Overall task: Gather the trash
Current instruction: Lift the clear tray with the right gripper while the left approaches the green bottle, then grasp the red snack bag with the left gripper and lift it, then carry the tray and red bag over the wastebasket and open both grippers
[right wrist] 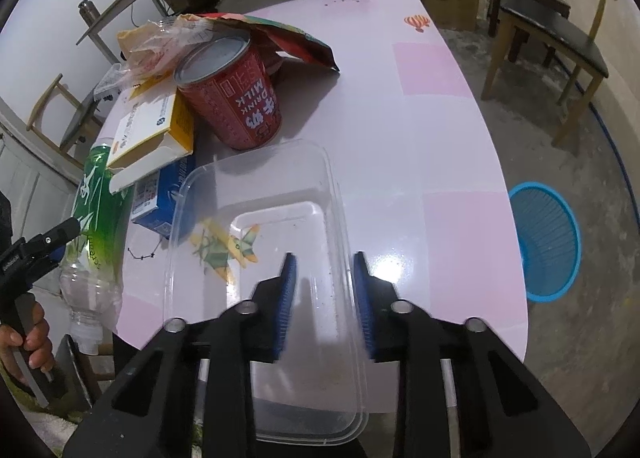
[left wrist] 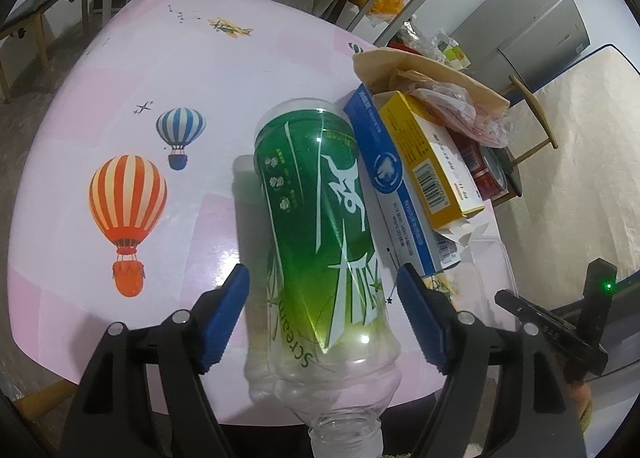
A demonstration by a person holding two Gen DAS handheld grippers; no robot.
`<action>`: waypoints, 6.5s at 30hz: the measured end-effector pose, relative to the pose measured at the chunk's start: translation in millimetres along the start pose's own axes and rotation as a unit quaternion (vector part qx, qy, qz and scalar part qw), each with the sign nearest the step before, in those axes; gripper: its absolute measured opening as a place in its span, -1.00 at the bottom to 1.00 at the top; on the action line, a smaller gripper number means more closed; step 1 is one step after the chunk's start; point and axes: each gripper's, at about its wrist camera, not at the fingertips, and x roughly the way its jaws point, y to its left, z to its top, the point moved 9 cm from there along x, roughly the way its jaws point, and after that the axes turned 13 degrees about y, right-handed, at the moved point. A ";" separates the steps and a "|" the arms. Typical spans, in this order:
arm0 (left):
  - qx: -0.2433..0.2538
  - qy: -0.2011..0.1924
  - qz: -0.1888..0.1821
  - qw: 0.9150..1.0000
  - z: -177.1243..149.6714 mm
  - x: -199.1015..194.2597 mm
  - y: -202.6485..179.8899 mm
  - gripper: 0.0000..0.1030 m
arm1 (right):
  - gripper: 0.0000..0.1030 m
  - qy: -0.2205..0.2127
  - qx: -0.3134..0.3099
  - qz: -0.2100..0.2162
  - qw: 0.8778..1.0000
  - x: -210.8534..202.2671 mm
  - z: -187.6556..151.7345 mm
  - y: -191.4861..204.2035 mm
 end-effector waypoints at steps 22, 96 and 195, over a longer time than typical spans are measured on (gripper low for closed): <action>0.015 -0.019 -0.015 1.000 -0.4 -10.2 -15.5 0.50 | -0.95 -0.045 0.014 -0.018 0.999 -15.0 25.2 -20.6; 0.629 0.100 0.208 0.743 118.4 147.2 -246.2 0.10 | -0.93 -0.028 0.045 0.073 0.996 6.4 29.3 -39.9; 0.398 0.106 -0.009 0.911 20.9 203.4 -481.0 0.19 | 0.10 -0.094 0.422 -0.103 0.896 5.4 -126.6 -425.7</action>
